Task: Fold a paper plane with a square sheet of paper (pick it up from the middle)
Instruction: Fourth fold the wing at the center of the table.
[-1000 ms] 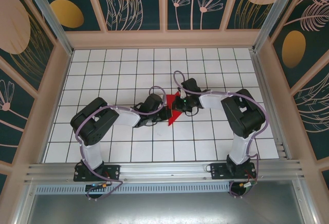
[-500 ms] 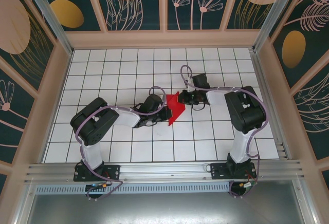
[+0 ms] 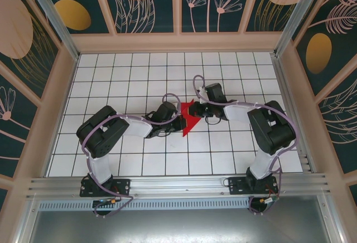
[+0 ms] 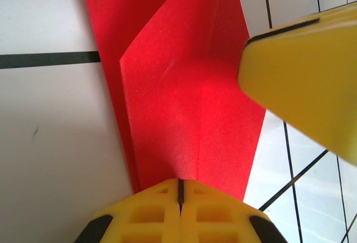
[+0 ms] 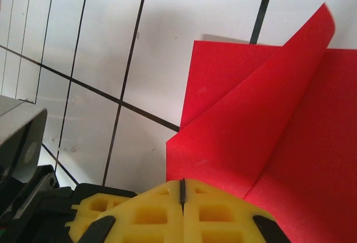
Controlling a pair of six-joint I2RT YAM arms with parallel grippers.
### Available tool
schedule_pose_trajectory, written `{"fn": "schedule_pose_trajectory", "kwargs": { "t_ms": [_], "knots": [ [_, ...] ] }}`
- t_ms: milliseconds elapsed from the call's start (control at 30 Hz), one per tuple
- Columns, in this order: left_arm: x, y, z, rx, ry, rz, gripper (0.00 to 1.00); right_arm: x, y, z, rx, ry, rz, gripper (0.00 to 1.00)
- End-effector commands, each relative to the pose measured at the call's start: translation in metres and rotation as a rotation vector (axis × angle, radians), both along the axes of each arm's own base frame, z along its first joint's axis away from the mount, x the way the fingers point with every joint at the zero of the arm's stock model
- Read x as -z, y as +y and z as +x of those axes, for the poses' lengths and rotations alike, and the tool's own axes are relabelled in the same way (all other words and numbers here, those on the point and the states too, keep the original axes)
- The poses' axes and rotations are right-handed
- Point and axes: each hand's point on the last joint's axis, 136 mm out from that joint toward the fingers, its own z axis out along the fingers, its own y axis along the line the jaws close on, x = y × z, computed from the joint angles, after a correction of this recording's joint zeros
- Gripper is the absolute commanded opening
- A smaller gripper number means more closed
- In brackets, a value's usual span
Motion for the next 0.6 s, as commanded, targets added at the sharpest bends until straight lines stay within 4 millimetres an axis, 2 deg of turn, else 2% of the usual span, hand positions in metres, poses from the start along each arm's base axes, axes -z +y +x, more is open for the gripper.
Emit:
{"fn": "schedule_pose_trajectory", "kwargs": {
  "t_ms": [0,100,200,567],
  "knots": [
    [0.084,0.063,-0.048,-0.015,0.215,0.320,0.00,0.007,0.013,0.000,-0.034,0.023,0.011,0.04],
    [0.085,0.064,-0.048,-0.010,0.215,0.324,0.00,0.014,0.020,0.002,-0.050,0.032,0.001,0.04],
    [0.086,0.065,-0.049,-0.003,0.217,0.330,0.00,0.023,0.018,0.011,-0.034,0.033,-0.018,0.03],
    [0.091,0.076,-0.063,0.011,0.244,0.356,0.00,0.037,-0.026,0.067,0.126,0.037,-0.019,0.03]
  ]
}}
